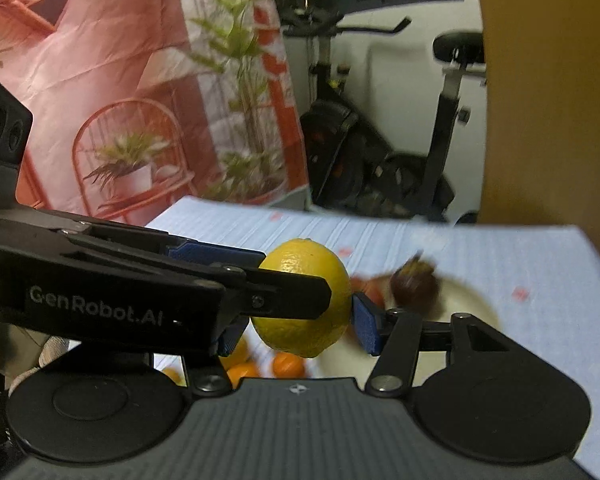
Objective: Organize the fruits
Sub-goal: 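Carry the lemon over the plate and lower it beside the mangosteen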
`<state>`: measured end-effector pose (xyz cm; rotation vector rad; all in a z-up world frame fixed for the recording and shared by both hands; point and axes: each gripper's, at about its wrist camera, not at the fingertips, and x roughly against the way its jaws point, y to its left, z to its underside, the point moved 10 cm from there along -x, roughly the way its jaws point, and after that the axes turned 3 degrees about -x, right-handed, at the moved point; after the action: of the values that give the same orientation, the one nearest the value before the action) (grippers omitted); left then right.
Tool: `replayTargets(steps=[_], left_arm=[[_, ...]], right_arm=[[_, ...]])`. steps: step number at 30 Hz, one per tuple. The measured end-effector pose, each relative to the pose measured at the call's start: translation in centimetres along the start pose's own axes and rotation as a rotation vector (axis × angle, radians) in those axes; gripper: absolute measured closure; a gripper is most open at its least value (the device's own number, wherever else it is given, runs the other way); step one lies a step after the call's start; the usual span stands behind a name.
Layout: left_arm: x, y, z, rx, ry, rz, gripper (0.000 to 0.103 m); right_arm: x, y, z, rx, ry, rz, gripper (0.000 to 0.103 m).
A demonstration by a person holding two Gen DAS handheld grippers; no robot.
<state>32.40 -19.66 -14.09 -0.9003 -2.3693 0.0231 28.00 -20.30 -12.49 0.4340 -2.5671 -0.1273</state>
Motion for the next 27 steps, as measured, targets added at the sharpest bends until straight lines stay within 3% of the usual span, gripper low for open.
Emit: replayTargets(steps=[4,11,19,27], left_arm=[[-3.0,-0.4,-1.2,-0.003,0.007,0.028,0.048],[-9.1,-0.3,0.0,-0.007,0.08,0.03,0.048],[-13.9,1.2,2.0,0.018,0.158,0.041,0.048],[-16.8,1.7,3.4,0.031,0.2,0.04,0.048]], right_arm=[[-1.1,-2.6,-0.9,-0.006,0.004,0.017,0.045],[-4.2,-7.0,0.8,-0.05,0.055,0.045,0.045],[-7.5,-11.0,3.4,-0.116,0.118,0.067,0.045],[-9.6,-12.6,4.9,-0.092,0.167,0.089,0.045]])
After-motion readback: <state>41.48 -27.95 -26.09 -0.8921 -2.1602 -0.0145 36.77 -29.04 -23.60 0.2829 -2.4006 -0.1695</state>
